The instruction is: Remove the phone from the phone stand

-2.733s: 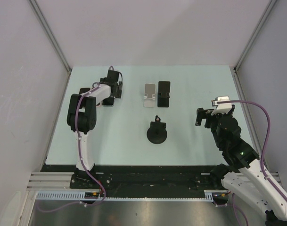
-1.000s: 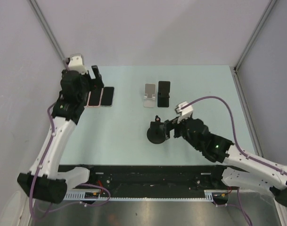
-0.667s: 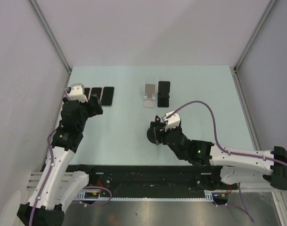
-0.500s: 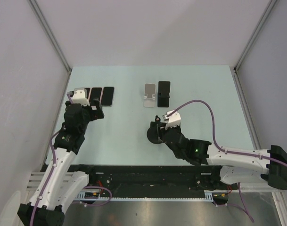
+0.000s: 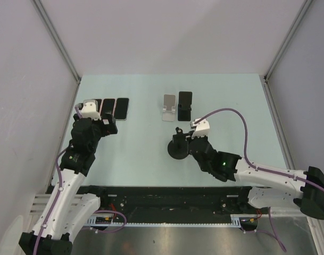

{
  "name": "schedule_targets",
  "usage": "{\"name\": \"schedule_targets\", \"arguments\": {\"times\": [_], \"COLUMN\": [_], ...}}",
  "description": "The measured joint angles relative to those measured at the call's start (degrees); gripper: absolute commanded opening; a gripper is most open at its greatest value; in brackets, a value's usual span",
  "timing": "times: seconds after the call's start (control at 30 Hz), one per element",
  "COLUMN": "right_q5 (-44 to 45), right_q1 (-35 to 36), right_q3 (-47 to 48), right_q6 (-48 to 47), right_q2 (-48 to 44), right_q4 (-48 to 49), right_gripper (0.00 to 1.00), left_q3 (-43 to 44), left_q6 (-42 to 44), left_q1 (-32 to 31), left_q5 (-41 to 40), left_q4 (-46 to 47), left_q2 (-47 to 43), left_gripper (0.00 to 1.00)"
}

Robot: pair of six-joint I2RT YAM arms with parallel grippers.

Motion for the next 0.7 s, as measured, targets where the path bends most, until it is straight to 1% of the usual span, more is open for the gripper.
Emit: {"name": "schedule_targets", "arguments": {"times": [0.07,0.17,0.4,0.57,0.7], "right_q5": [-2.2,-4.7,-11.9,-19.2,-25.1], "right_q1": [-2.7,-8.9,-28.7,-40.0,-45.7], "right_q3": [0.0,0.0,0.3,2.2,3.7], "right_q6": [-1.4,-4.7,-11.9,-13.6,-13.5], "right_q2": [-0.9,-2.4,-2.3,3.9,10.6], "right_q4": [-0.2,-0.3,2.5,8.8,16.3], "right_gripper": [0.0,0.0,0.0,0.0,0.0], "left_q3": [-0.1,-0.3,-0.4,-0.5,-0.5], "left_q6": [0.0,0.1,0.5,0.7,1.1], "left_q1": [-0.3,-0.9,-2.1,-2.8,-2.9], "left_q5": [0.0,0.0,-1.0,-1.5,-1.7], "left_q4": [0.0,0.0,0.0,0.0,0.0], "left_q2": [-0.1,-0.4,-0.8,-1.1,-1.1], "left_gripper": [1.0,1.0,1.0,1.0,1.0]}}
